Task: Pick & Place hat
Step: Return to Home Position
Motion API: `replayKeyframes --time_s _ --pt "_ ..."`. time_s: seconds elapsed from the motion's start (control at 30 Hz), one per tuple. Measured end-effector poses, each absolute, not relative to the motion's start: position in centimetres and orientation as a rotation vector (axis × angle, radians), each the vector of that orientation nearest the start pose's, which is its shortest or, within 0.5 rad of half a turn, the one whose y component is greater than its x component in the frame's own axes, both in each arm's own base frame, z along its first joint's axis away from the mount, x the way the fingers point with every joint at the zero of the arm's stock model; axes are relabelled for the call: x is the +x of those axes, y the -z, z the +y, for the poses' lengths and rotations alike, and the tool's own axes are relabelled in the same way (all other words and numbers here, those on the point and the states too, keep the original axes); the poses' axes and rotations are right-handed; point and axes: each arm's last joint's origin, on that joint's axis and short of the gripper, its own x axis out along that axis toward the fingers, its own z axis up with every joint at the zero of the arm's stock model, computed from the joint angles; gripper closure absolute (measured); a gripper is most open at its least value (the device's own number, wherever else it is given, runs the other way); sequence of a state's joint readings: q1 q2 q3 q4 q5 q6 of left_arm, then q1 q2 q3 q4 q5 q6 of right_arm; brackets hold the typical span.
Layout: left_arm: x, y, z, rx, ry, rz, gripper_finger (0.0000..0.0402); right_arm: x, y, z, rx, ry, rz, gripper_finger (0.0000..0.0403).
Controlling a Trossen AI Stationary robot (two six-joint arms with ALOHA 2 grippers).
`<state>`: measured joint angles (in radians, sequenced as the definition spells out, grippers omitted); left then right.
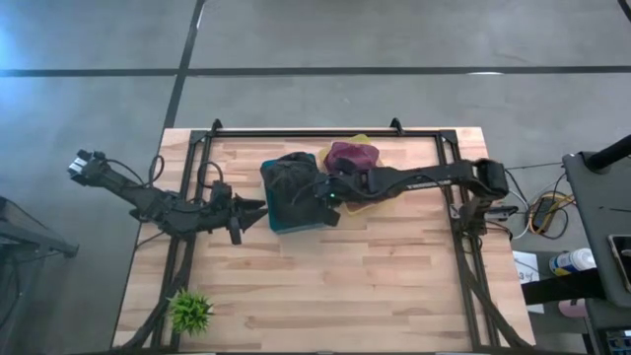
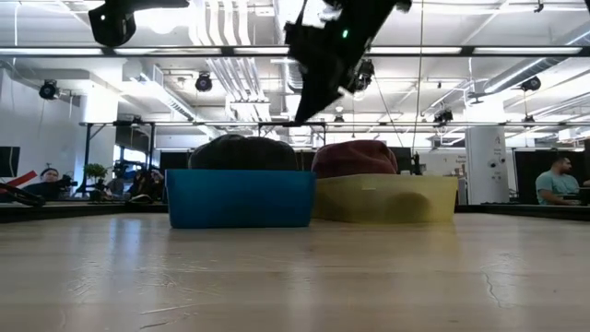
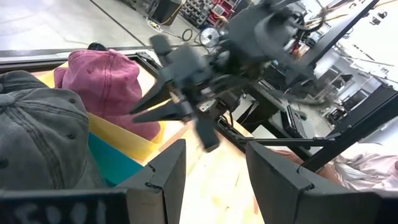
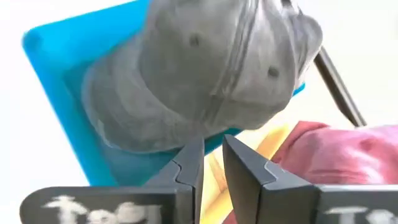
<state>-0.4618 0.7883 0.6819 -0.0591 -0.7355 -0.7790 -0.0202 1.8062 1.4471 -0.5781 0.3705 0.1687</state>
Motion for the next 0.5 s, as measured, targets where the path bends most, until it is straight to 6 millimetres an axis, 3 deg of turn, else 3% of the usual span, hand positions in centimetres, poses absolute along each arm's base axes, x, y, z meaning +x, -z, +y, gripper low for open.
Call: replayKeyframes --time_s 0.27,0.4,0.5 --pt "17.1 -31.1 -6.2 -0.698 -0.310 -0.015 0.0241 35.5 -30.2 2.7 0.006 0.337 0.800 0.0354" --pt "17.4 -31.1 -6.4 -0.681 -0.308 -0.017 0.0241 32.5 -33.1 5.0 0.015 0.257 0.705 0.0355" --pt "17.2 -31.4 -6.3 -0.700 -0.300 -0.031 0.0241 29.6 -33.9 5.7 0.070 0.230 0.677 0.0358"
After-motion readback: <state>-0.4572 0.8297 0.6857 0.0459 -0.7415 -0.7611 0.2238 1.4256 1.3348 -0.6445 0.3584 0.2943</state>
